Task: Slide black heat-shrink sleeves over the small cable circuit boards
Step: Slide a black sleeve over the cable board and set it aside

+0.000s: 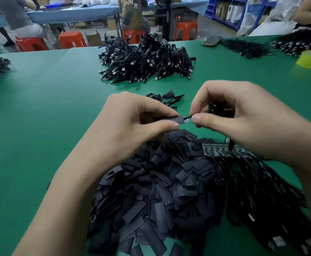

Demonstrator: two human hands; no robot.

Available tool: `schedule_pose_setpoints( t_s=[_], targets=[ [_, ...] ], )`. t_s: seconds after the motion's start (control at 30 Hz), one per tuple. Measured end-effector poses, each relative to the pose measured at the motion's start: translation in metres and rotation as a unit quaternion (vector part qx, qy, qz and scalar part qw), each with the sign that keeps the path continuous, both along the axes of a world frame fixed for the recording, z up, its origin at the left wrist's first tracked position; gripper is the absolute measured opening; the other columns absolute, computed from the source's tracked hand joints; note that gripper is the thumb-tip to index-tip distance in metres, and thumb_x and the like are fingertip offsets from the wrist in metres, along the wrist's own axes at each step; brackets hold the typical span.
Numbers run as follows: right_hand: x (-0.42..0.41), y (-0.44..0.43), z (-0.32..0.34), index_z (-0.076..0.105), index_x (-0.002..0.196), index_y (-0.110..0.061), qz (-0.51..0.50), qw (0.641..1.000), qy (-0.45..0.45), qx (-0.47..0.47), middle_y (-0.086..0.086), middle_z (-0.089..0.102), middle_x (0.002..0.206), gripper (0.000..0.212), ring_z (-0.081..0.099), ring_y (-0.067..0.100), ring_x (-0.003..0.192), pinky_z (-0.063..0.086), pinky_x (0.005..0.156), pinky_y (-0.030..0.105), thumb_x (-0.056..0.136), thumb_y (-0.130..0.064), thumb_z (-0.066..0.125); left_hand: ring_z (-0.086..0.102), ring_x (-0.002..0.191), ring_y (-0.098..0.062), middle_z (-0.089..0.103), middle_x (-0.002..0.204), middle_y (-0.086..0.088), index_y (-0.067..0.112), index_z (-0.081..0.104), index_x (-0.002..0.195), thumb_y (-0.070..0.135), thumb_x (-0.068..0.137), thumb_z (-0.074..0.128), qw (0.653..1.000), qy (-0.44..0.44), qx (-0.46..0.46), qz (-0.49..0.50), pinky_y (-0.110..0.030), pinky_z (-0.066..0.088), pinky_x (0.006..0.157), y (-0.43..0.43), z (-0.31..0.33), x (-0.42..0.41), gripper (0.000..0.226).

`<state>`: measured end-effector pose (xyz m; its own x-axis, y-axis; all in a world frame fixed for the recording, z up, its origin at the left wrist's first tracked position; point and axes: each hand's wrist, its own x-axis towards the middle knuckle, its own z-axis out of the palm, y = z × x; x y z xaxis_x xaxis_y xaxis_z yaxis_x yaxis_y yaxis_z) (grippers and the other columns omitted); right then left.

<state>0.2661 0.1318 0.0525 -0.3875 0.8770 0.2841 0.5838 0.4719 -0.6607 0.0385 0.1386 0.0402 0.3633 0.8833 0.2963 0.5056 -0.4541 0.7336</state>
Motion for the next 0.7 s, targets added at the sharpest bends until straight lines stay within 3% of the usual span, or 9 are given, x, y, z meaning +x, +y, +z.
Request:
schedule_pose_setpoints(
  t_s=[0.13,0.27,0.4,0.53,0.7],
  targets=[
    [-0.0006,-0.0012,0.0010,0.067,0.081,-0.033,-0.025,0.998,-0.031,0.053,-0.019,0.069,0.084,0.006,0.064,0.007,0.074,0.050,0.067,0.027,0.085,-0.035,0.070,0.073,0.065,-0.003,0.076,0.072,0.012,0.026,0.082,0.100,0.027,0.083,0.082,1.000,-0.014,-0.012,-0.006,-0.013,0.054,0.066,-0.0006,0.0006,0.0014,0.017],
    [-0.0007,-0.0023,0.0026,0.068,0.079,-0.032,-0.034,0.995,-0.049,0.083,-0.022,0.068,0.084,0.010,0.063,0.009,0.072,0.046,0.065,0.020,0.087,-0.030,0.074,0.071,0.062,0.000,0.075,0.069,0.013,0.024,0.082,0.099,0.023,0.084,0.082,1.000,-0.025,-0.010,-0.006,-0.007,0.048,0.062,-0.0022,0.0010,0.0052,0.015],
    [-0.0012,-0.0028,0.0043,0.069,0.080,-0.032,-0.033,0.992,-0.051,0.108,-0.021,0.068,0.084,0.008,0.062,0.014,0.066,0.046,0.062,0.025,0.088,-0.030,0.073,0.073,0.064,-0.004,0.076,0.072,0.011,0.021,0.082,0.100,0.019,0.085,0.081,0.999,-0.044,-0.013,-0.007,-0.009,0.050,0.065,-0.0022,0.0009,0.0064,0.015],
    [-0.0007,-0.0048,0.0063,0.068,0.082,-0.034,-0.026,0.991,-0.052,0.118,-0.022,0.067,0.085,0.006,0.062,0.017,0.063,0.046,0.062,0.027,0.088,-0.033,0.070,0.075,0.067,-0.010,0.078,0.075,0.003,0.021,0.081,0.101,0.019,0.087,0.079,0.998,-0.062,-0.015,-0.007,-0.020,0.058,0.071,-0.0016,0.0008,0.0034,0.015],
    [-0.0024,-0.0064,0.0072,0.069,0.084,-0.031,-0.024,0.989,-0.067,0.133,-0.017,0.066,0.075,0.008,0.061,0.013,0.068,0.040,0.058,0.013,0.089,-0.027,0.073,0.076,0.070,-0.015,0.079,0.078,0.000,0.024,0.081,0.100,0.019,0.087,0.079,0.997,-0.071,-0.020,-0.008,-0.038,0.062,0.078,-0.0005,0.0005,0.0013,0.014]
  ],
)
